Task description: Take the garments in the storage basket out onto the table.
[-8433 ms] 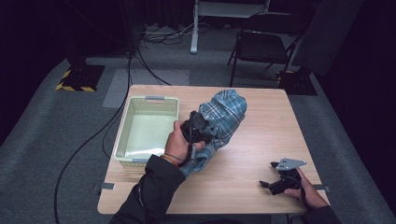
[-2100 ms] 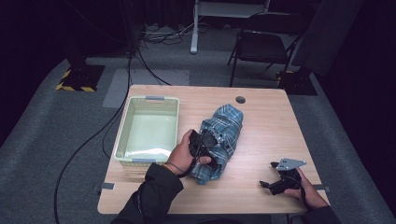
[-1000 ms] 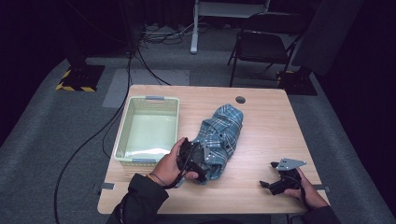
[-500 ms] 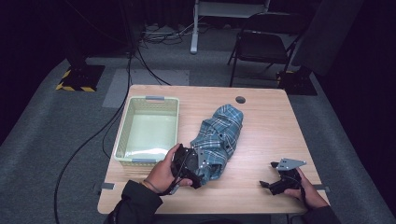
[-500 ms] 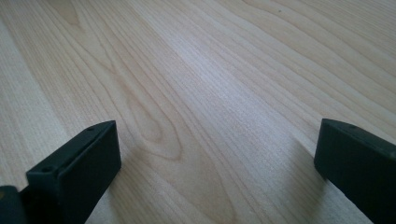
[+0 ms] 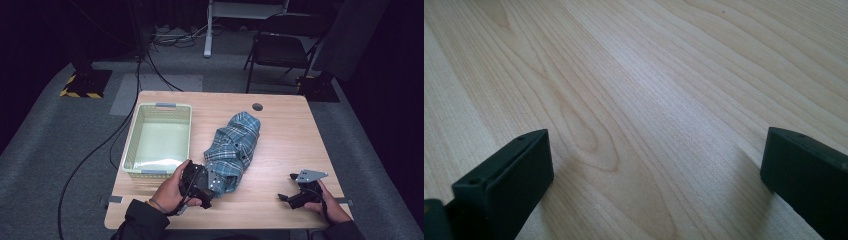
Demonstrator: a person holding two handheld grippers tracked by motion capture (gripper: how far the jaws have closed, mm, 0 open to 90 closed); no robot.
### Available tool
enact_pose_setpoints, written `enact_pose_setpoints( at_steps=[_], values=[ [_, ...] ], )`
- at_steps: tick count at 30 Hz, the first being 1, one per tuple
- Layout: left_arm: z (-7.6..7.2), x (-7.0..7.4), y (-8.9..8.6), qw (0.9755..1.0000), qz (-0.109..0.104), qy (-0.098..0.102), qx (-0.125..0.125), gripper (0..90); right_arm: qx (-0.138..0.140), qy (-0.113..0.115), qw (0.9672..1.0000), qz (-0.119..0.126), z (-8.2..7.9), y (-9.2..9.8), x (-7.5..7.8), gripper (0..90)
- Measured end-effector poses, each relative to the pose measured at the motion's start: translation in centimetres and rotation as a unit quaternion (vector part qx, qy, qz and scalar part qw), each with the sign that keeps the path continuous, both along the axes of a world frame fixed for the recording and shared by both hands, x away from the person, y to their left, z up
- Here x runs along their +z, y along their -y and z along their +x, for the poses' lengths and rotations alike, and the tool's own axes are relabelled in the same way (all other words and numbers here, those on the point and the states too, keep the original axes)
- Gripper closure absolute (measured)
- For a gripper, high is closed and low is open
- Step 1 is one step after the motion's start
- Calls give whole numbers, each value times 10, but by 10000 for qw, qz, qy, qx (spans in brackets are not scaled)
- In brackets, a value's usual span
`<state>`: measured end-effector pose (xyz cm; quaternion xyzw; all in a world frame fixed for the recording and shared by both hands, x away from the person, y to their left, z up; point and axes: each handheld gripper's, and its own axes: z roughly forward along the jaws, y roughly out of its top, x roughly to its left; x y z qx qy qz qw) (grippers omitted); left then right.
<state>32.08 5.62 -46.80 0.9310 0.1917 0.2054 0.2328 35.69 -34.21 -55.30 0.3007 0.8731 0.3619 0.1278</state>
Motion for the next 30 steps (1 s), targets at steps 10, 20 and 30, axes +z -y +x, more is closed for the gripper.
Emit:
enact_pose_setpoints(
  at_steps=[10,20,30],
  values=[
    [-8,-11,-7,9999,-26,-112,70,58,1,0,10000,0,0,0,0,6],
    [-15,-22,-17,9996,7,-248,161,61,0,0,10000,0,0,0,0,6],
    [-20,-33,-32,9986,-60,-465,259,62,0,-1,10000,0,0,0,0,6]
  ],
)
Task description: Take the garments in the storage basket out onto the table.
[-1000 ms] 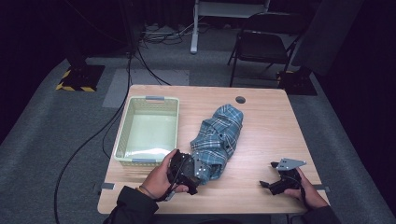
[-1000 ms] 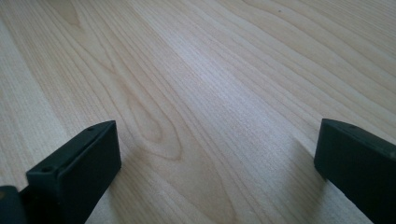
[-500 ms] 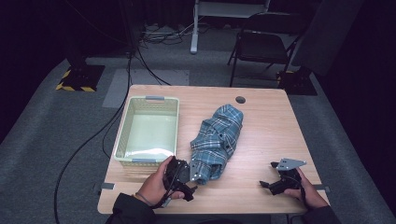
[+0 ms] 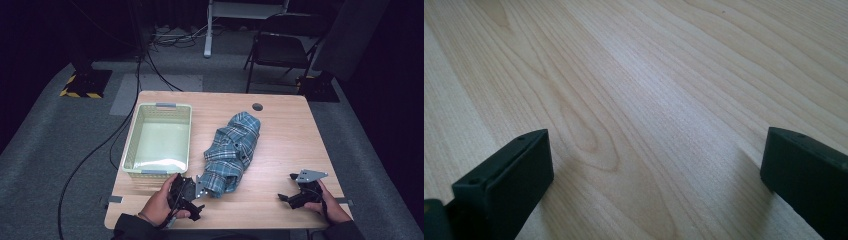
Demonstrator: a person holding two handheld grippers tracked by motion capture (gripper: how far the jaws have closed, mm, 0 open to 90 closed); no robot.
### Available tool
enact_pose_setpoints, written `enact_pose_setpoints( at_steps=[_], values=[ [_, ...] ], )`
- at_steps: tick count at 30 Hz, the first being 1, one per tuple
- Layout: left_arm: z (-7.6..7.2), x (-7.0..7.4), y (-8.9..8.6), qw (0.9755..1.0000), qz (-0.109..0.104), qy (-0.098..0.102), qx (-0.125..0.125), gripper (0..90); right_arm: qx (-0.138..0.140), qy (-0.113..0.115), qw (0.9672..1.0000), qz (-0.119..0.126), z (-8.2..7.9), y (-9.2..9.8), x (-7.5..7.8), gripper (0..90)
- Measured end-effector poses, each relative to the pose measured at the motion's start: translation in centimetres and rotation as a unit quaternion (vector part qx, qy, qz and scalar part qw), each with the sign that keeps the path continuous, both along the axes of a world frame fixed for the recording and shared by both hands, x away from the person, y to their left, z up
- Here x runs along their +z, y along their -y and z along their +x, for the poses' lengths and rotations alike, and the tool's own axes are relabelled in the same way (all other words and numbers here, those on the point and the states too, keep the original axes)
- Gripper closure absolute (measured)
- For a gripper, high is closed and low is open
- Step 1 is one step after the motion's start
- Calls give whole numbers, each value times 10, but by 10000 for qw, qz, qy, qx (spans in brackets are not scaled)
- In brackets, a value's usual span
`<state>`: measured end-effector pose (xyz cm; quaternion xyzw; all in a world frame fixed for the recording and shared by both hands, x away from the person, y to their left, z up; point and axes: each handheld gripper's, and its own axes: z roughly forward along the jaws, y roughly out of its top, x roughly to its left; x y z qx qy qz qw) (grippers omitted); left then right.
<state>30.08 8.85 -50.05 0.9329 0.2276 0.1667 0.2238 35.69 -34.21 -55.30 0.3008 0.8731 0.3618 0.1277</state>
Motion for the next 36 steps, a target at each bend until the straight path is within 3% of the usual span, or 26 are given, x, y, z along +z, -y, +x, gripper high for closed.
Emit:
enact_pose_setpoints(
  at_steps=[12,25,36],
  values=[
    [-2,-10,-21,9994,73,-98,312,63,1,1,10000,-1,0,0,0,6],
    [-3,-23,-44,9975,-161,-252,644,65,0,1,10000,0,0,0,0,6],
    [-1,-30,-61,9948,-375,-259,911,69,-6,1,10000,0,0,0,0,6]
  ],
)
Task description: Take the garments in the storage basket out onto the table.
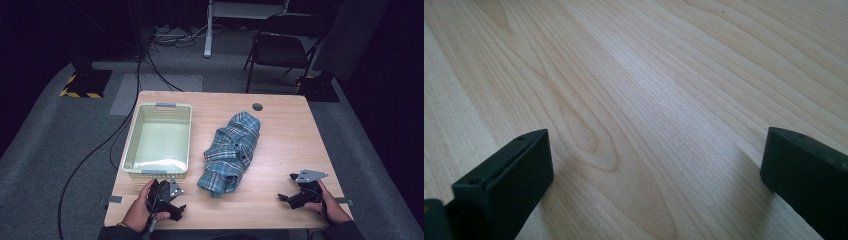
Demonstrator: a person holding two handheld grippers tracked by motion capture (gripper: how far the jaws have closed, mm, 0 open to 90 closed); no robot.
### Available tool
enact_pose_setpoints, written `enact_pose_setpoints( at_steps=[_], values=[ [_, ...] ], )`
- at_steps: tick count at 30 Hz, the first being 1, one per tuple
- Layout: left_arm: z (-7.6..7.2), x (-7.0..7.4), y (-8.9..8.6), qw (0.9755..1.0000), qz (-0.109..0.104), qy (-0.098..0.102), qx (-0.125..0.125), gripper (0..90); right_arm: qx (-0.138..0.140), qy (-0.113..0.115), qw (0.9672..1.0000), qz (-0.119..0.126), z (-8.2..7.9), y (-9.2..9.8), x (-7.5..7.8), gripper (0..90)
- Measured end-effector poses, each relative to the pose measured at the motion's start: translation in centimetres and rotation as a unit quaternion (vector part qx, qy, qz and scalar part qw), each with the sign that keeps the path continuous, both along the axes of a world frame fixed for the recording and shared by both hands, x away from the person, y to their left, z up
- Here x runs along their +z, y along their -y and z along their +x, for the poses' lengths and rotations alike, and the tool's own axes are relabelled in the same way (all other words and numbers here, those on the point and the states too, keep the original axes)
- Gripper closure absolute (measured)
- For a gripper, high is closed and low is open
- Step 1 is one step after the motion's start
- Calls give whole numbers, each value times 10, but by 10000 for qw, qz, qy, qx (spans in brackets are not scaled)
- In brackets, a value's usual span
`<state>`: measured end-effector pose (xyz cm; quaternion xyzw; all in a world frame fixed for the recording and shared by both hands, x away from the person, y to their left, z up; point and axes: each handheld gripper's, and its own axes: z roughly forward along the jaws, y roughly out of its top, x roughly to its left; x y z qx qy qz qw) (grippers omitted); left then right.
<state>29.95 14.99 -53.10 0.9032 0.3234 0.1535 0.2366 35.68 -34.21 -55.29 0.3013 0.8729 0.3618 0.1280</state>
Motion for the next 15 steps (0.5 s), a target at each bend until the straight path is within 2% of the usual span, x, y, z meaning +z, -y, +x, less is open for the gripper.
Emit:
enact_pose_setpoints(
  at_steps=[7,15],
  values=[
    [1,-4,-11,9995,-228,-54,197,70,0,0,10000,0,0,0,0,6],
    [-1,-9,-22,9974,-568,-85,424,53,21,-11,10000,4,1,0,0,4]
  ],
)
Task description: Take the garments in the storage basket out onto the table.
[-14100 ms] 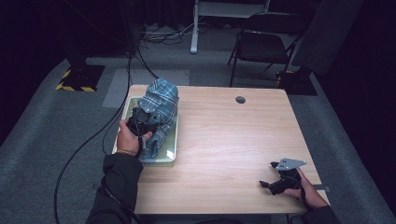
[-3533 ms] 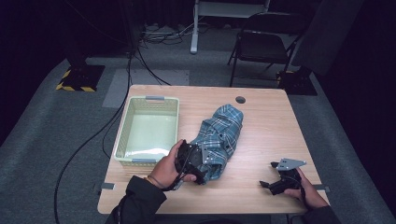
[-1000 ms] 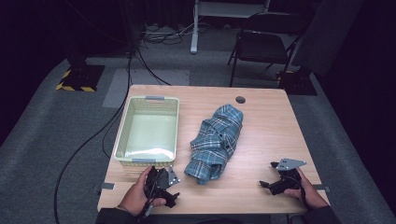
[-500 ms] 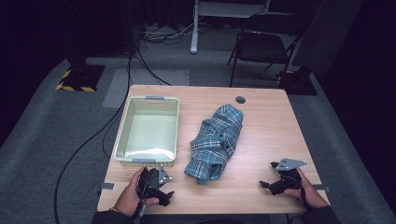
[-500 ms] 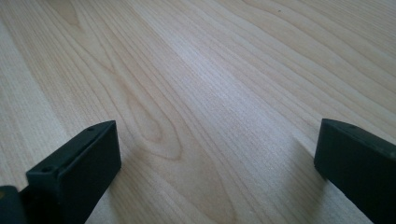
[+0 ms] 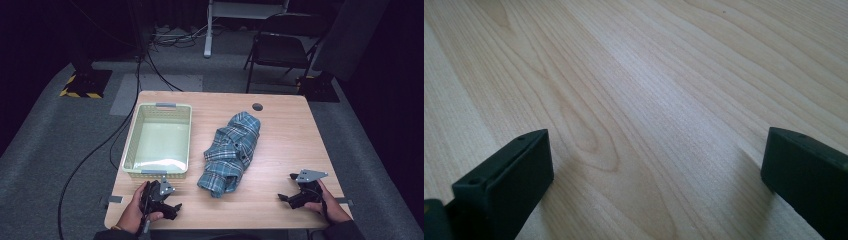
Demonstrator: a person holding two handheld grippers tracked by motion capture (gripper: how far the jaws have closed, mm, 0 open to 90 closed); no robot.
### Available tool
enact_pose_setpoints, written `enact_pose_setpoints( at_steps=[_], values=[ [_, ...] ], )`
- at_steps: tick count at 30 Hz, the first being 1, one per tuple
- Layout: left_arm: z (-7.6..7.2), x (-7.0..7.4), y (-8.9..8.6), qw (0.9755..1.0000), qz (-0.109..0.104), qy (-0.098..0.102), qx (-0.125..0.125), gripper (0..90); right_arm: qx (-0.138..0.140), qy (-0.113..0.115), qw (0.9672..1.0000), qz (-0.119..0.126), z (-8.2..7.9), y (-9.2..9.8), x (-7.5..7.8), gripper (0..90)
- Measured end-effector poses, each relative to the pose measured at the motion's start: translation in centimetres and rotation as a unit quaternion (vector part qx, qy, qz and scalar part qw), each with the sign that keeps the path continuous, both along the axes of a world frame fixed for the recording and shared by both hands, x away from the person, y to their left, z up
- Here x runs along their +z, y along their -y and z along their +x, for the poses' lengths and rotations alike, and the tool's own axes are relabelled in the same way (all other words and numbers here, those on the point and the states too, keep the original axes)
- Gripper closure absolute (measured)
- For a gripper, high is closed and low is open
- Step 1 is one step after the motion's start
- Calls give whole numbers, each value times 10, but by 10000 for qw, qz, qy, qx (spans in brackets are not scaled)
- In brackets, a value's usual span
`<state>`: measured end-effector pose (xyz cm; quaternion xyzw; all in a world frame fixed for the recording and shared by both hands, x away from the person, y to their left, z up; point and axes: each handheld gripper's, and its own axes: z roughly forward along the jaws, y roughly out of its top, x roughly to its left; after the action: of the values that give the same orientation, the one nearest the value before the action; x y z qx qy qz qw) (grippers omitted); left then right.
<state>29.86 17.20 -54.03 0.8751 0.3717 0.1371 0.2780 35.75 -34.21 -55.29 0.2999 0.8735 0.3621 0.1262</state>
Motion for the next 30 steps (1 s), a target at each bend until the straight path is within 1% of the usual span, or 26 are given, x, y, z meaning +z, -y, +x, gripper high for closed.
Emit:
enact_pose_setpoints(
  at_steps=[2,4,6,12,30],
  values=[
    [0,-2,-5,9998,-139,-46,102,44,4,3,10000,-1,0,0,0,4],
    [-1,-4,-9,9996,-217,-18,177,27,3,0,10000,0,0,0,0,4],
    [-1,-6,-12,9995,-257,35,176,18,4,3,10000,-1,0,0,0,4],
    [-4,-12,-20,9982,-529,284,92,4,4,1,10000,0,0,0,0,4],
    [-3,-13,-21,9980,-548,303,130,1,-8,6,10000,-2,0,0,0,5]
  ],
)
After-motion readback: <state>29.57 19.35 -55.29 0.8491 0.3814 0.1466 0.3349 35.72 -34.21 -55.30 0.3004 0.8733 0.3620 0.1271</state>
